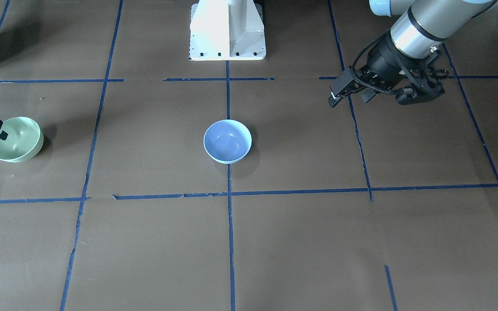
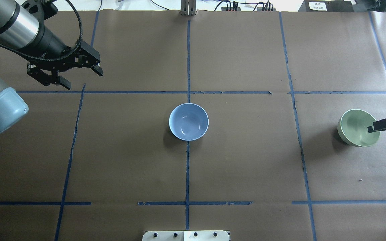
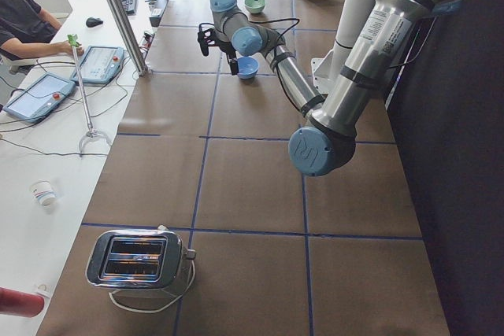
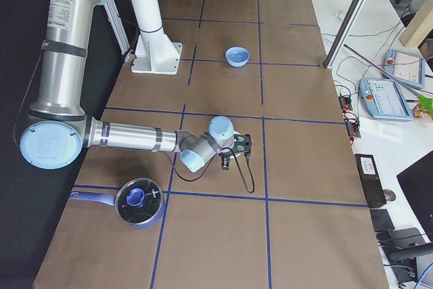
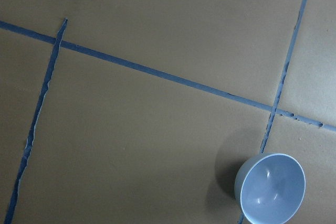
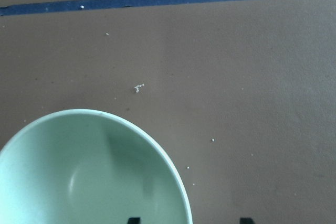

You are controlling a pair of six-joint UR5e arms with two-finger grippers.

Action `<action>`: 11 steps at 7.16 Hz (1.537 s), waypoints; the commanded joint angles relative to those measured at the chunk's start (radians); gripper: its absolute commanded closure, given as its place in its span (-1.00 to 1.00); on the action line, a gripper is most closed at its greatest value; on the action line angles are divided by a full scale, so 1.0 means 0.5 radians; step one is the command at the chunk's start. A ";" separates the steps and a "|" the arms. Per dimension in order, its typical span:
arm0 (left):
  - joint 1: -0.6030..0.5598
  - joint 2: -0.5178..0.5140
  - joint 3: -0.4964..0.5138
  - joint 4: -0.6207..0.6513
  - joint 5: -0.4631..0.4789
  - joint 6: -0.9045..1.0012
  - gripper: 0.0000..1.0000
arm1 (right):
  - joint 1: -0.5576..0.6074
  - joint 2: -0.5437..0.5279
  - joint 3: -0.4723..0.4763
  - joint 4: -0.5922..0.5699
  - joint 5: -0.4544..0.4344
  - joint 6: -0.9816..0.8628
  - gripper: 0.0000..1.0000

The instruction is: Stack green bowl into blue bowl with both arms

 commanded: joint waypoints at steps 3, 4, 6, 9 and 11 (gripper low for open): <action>-0.003 0.044 -0.027 -0.002 0.014 0.002 -1.00 | 0.011 0.012 0.052 0.008 0.112 0.014 1.00; -0.003 0.072 -0.033 -0.002 0.014 0.002 -1.00 | 0.056 0.045 0.131 0.008 0.152 0.132 1.00; 0.000 0.191 -0.049 -0.005 0.209 0.002 -1.00 | 0.048 0.271 0.297 0.005 0.153 0.618 1.00; -0.109 0.482 -0.033 -0.015 0.235 0.699 -1.00 | -0.179 0.790 0.294 -0.026 0.095 1.120 1.00; -0.306 0.599 0.067 -0.002 0.219 1.190 -1.00 | -0.357 0.968 0.300 -0.062 -0.086 1.167 1.00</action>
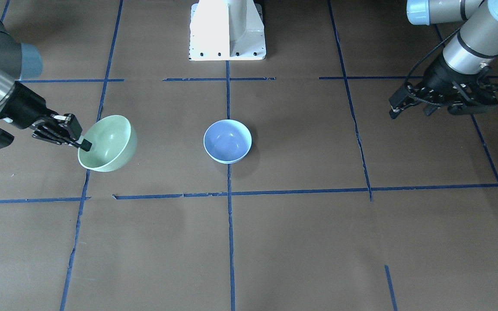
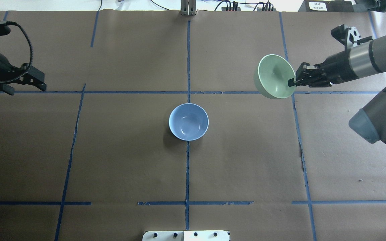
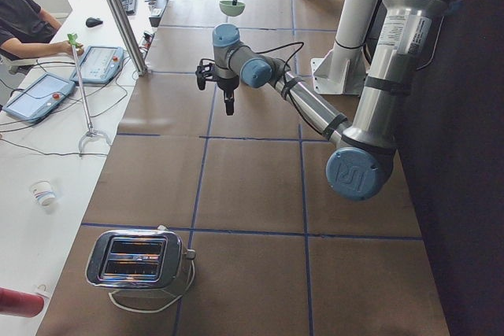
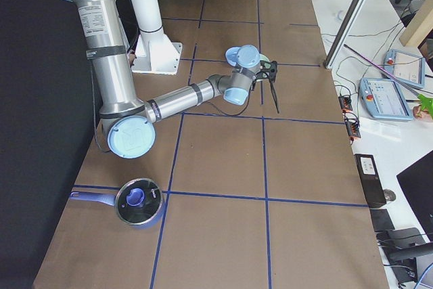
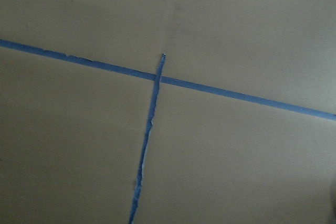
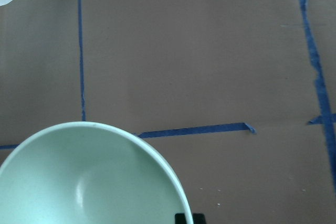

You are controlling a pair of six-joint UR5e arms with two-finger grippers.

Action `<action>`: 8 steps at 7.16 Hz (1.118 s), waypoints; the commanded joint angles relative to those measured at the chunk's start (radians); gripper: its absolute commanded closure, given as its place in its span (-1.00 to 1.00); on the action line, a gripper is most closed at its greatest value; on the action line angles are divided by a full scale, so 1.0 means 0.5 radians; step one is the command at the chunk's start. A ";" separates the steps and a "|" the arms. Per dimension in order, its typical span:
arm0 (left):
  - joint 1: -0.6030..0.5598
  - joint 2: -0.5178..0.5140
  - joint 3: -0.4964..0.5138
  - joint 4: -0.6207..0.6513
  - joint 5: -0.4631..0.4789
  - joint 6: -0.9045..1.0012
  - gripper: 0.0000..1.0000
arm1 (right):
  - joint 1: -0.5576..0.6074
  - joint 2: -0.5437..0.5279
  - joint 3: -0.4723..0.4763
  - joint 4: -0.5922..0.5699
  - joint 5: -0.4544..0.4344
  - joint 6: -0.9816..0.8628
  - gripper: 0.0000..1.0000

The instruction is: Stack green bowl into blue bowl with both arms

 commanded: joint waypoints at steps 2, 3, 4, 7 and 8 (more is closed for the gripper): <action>-0.247 0.114 0.207 0.008 -0.019 0.617 -1.00 | -0.354 0.348 0.004 -0.254 -0.381 0.147 0.99; -0.287 0.114 0.253 0.004 -0.022 0.682 -1.00 | -0.492 0.428 0.004 -0.368 -0.532 0.150 0.99; -0.348 0.117 0.305 0.004 -0.022 0.780 -1.00 | -0.606 0.465 0.001 -0.420 -0.628 0.159 0.99; -0.527 0.114 0.511 -0.002 -0.031 1.090 -1.00 | -0.775 0.472 -0.002 -0.424 -0.773 0.159 0.98; -0.530 0.114 0.512 -0.002 -0.031 1.091 -1.00 | -0.791 0.472 -0.008 -0.424 -0.773 0.159 0.97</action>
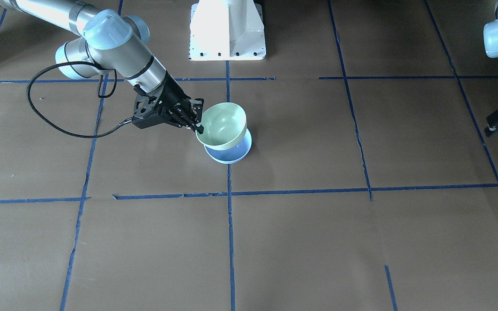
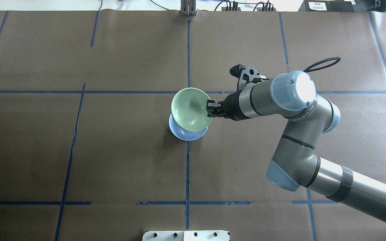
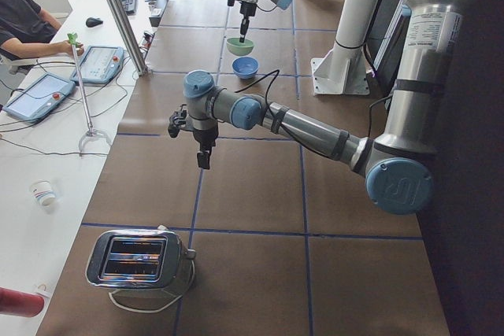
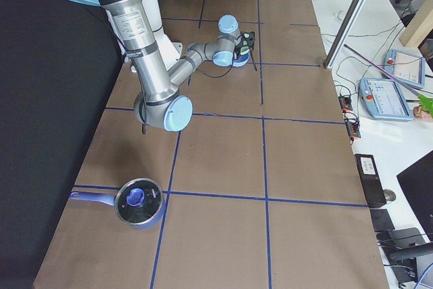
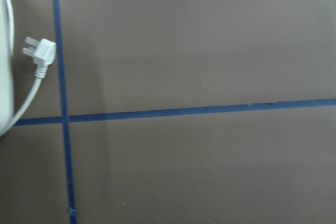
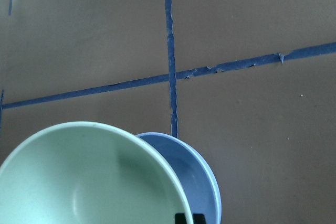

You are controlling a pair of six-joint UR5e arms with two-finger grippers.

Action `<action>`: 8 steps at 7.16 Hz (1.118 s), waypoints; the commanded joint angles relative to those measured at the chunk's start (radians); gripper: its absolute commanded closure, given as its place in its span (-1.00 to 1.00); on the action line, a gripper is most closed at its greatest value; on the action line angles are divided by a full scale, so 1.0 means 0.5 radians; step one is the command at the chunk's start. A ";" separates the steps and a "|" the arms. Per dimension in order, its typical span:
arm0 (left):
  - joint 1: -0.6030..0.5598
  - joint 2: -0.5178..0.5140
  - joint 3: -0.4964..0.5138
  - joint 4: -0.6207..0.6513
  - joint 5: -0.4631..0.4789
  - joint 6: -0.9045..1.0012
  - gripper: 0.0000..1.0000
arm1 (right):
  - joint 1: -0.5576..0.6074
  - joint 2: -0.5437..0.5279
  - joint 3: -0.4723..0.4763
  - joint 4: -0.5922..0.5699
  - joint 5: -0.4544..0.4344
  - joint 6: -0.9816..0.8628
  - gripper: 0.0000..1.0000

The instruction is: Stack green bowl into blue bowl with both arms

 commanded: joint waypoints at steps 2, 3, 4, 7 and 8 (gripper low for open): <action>-0.017 0.000 0.020 -0.001 -0.001 0.026 -1.00 | -0.041 0.002 -0.012 0.001 -0.010 0.000 0.96; -0.017 0.000 0.020 -0.001 -0.001 0.029 -1.00 | -0.044 0.008 -0.018 0.001 -0.013 0.000 0.96; -0.017 0.000 0.020 -0.001 -0.001 0.026 -1.00 | -0.044 0.014 -0.024 0.001 -0.013 0.000 0.96; -0.029 0.000 0.020 -0.001 -0.001 0.029 -1.00 | -0.044 0.041 -0.070 0.001 -0.013 -0.006 0.95; -0.030 0.000 0.020 -0.004 -0.001 0.029 -1.00 | -0.044 0.054 -0.077 0.007 -0.043 -0.003 0.61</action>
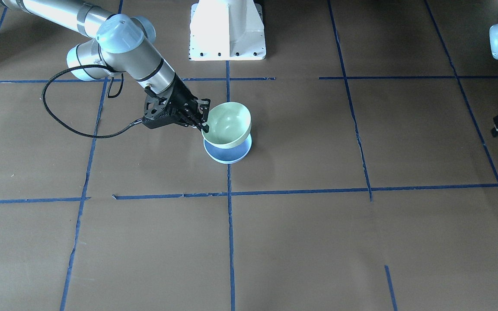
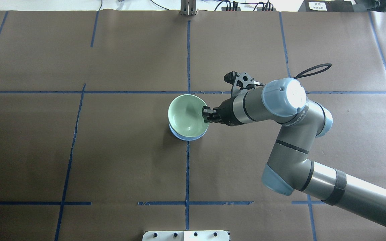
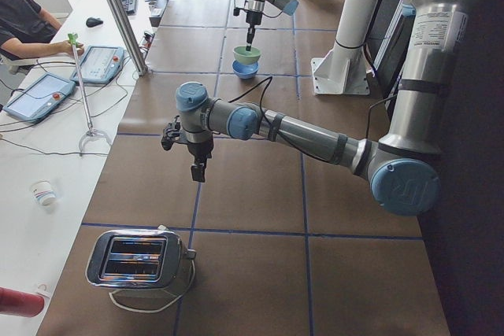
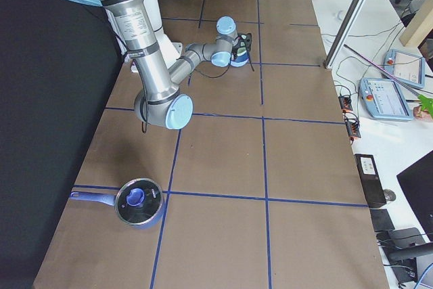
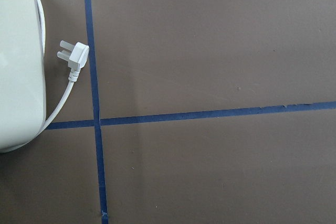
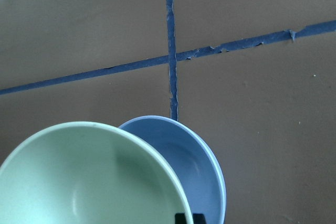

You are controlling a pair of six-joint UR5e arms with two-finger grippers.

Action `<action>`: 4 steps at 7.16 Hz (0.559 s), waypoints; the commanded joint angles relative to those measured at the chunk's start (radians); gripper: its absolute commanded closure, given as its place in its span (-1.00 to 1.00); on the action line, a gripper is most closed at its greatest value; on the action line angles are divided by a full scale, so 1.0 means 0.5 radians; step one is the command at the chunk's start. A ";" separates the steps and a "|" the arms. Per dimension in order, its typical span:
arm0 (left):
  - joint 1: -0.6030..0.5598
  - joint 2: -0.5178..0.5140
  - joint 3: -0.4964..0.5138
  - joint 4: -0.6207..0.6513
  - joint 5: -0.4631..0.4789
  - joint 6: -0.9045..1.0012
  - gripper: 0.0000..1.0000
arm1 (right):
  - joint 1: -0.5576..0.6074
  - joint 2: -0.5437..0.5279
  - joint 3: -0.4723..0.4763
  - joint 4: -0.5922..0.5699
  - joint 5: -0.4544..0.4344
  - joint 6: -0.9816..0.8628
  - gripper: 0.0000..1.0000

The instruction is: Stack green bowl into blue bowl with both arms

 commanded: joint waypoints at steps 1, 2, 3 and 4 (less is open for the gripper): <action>-0.006 0.003 0.000 -0.005 -0.003 -0.002 -1.00 | 0.000 0.015 -0.042 0.017 -0.093 -0.004 -0.98; -0.009 0.006 0.000 -0.011 -0.003 0.001 -1.00 | 0.000 0.012 -0.042 0.020 -0.100 0.002 -1.00; -0.012 0.006 0.000 -0.012 -0.003 0.001 -1.00 | 0.000 0.012 -0.042 0.020 -0.100 0.002 -1.00; -0.012 0.009 0.000 -0.012 -0.003 0.001 -1.00 | 0.006 0.009 -0.030 0.020 -0.100 0.002 -1.00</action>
